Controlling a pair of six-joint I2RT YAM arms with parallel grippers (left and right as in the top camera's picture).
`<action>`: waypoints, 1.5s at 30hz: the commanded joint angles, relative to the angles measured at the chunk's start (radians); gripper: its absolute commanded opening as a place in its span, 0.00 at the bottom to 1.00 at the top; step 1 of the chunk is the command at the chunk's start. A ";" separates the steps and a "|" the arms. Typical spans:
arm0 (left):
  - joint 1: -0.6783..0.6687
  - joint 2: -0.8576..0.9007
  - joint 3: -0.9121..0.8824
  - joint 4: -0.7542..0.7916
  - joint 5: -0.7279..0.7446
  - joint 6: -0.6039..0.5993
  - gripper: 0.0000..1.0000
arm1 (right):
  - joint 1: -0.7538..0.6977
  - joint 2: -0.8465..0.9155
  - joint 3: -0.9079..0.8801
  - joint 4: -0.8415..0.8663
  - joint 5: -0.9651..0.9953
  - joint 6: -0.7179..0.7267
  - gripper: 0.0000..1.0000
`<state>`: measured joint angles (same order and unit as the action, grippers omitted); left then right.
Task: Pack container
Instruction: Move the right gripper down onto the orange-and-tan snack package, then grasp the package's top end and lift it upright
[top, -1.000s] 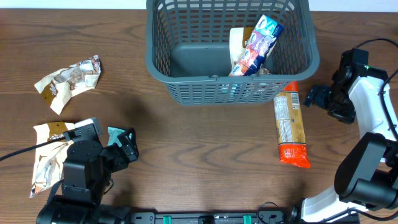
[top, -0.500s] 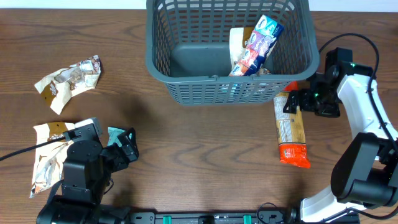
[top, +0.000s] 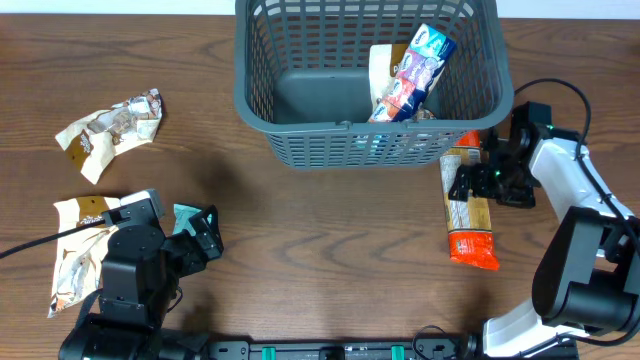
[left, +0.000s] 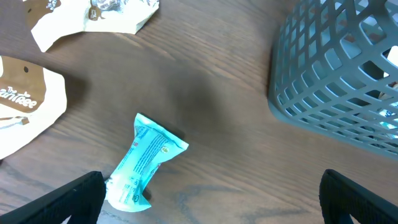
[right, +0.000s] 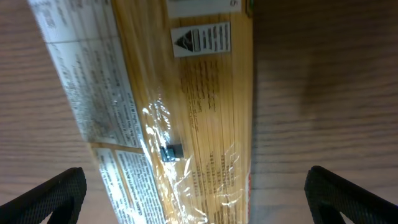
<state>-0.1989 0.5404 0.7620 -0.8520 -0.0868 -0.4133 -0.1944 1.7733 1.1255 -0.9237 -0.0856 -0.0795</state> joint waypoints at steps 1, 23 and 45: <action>0.002 -0.004 0.023 0.000 -0.019 0.016 0.99 | 0.005 -0.006 -0.034 0.021 0.008 0.031 0.99; 0.002 -0.004 0.023 0.000 -0.019 0.016 0.99 | 0.005 -0.006 -0.173 0.158 0.056 0.114 0.21; 0.002 -0.004 0.023 0.000 -0.019 0.016 0.98 | -0.182 -0.085 -0.069 0.102 0.236 0.434 0.01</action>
<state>-0.1989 0.5404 0.7620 -0.8520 -0.0868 -0.4133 -0.3092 1.7229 1.0130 -0.7990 0.0536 0.2928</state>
